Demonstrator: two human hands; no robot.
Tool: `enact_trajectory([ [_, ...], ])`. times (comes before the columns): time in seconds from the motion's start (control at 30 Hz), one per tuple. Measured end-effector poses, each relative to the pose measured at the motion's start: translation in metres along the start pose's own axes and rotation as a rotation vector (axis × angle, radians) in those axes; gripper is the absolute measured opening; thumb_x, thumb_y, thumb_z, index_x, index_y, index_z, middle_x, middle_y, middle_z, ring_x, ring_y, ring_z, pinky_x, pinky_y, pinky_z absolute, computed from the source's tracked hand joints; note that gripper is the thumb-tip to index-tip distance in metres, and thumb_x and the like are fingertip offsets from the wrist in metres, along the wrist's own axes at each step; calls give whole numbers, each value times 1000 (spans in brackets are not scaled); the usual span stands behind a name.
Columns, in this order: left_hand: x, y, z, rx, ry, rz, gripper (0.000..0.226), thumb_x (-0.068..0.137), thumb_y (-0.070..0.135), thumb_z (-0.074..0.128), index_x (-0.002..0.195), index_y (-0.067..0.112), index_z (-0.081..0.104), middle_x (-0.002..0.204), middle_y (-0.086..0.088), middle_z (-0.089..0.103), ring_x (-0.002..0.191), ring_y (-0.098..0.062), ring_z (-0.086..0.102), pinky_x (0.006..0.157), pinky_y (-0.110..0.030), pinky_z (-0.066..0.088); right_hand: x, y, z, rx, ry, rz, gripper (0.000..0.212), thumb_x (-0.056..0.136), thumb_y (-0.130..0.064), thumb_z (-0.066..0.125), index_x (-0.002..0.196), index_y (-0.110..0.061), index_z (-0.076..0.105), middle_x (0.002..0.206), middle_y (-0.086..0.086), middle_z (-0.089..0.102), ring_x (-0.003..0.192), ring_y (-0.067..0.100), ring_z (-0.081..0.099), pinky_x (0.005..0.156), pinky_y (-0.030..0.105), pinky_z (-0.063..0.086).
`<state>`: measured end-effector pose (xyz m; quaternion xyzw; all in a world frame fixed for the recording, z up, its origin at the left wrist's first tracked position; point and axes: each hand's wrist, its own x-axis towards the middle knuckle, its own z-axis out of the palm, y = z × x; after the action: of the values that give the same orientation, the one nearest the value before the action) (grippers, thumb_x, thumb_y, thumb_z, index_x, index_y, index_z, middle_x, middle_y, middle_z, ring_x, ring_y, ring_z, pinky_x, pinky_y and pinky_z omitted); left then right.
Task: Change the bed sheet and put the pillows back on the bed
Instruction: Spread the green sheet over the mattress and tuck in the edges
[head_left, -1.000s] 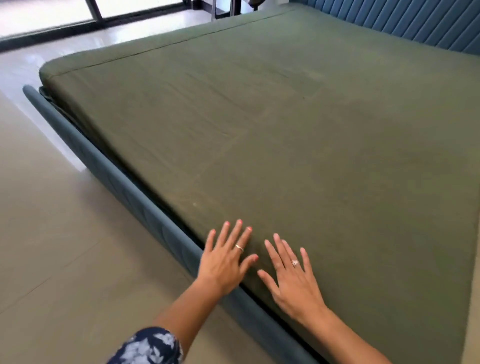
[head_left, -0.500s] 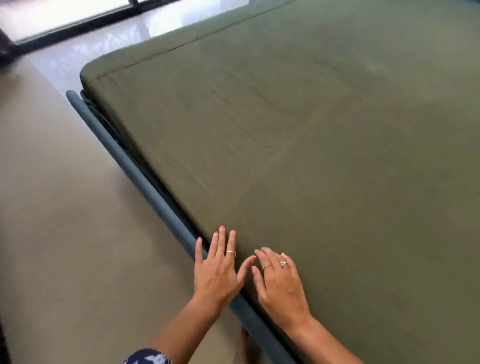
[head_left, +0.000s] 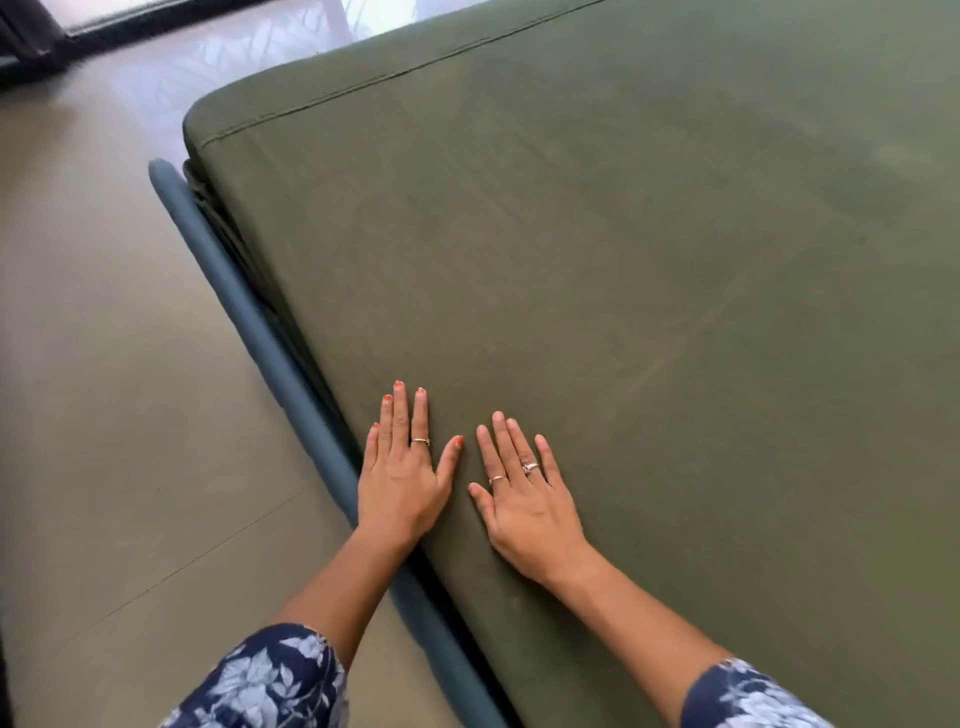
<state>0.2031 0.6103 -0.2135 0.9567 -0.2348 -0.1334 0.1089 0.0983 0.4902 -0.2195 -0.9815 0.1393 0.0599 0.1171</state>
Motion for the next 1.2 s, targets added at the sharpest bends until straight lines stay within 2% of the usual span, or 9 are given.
enact_trajectory([
  [0.17,10,-10,-19,63,-32,12,85,76,71,-8,147,25,-20,152,7,-29,141,-9,-23,118,-33,-6,17,7,-22,-85,-10,-147,72,90,-59,28,145,-14,40,154,6,31,140,19,35,110,47,17],
  [0.33,67,-43,-48,109,29,-91,82,95,61,27,153,13,-6,160,-4,-13,149,-18,-6,119,-37,2,89,-16,-47,28,-87,-166,81,88,-65,11,153,-18,2,160,0,-9,148,13,-3,116,33,-7],
  [0.5,73,-68,-45,90,-117,-201,87,94,64,24,152,9,-11,161,-11,-5,145,-21,24,120,-38,0,85,-58,-16,-14,-143,-140,80,84,-56,21,143,-7,40,154,11,27,143,19,27,115,44,24],
  [0.6,75,-60,-54,50,-226,-236,89,93,65,22,150,10,-19,161,-11,6,146,-20,22,119,-40,-3,90,-56,-33,-12,-262,-220,91,79,-62,1,152,-9,6,156,5,-12,144,15,-12,120,41,-3],
  [0.63,76,-58,-59,67,-250,-256,89,93,66,21,151,10,-17,161,-12,6,147,-22,17,119,-43,-2,94,-53,-43,2,-289,-234,90,80,-63,1,153,-10,8,157,4,-9,145,14,-9,119,40,-1],
  [0.77,119,-69,-85,206,5,-183,81,94,63,26,155,15,5,160,-20,-2,147,-35,-6,116,-51,-5,136,-58,-58,-19,-49,-216,59,90,-54,32,119,-13,63,127,6,61,116,21,58,99,39,45],
  [0.87,198,-100,-102,209,107,15,75,97,57,28,154,15,6,162,-7,-7,149,-21,-9,117,-42,-5,207,-81,-52,-5,61,-157,58,89,-51,37,120,-8,60,126,10,58,118,27,55,102,39,43],
  [1.03,309,-149,-114,161,85,106,70,99,52,23,154,17,-1,162,0,-10,149,-16,-8,119,-37,-2,317,-145,-31,167,94,19,70,91,-50,23,148,-10,32,154,7,31,144,20,24,118,39,15],
  [1.2,312,-168,-102,6,157,118,70,98,52,23,154,12,7,162,-6,1,149,-21,0,119,-37,3,324,-162,-9,11,181,78,58,95,-36,36,145,-8,38,153,9,34,142,18,29,115,42,22],
])
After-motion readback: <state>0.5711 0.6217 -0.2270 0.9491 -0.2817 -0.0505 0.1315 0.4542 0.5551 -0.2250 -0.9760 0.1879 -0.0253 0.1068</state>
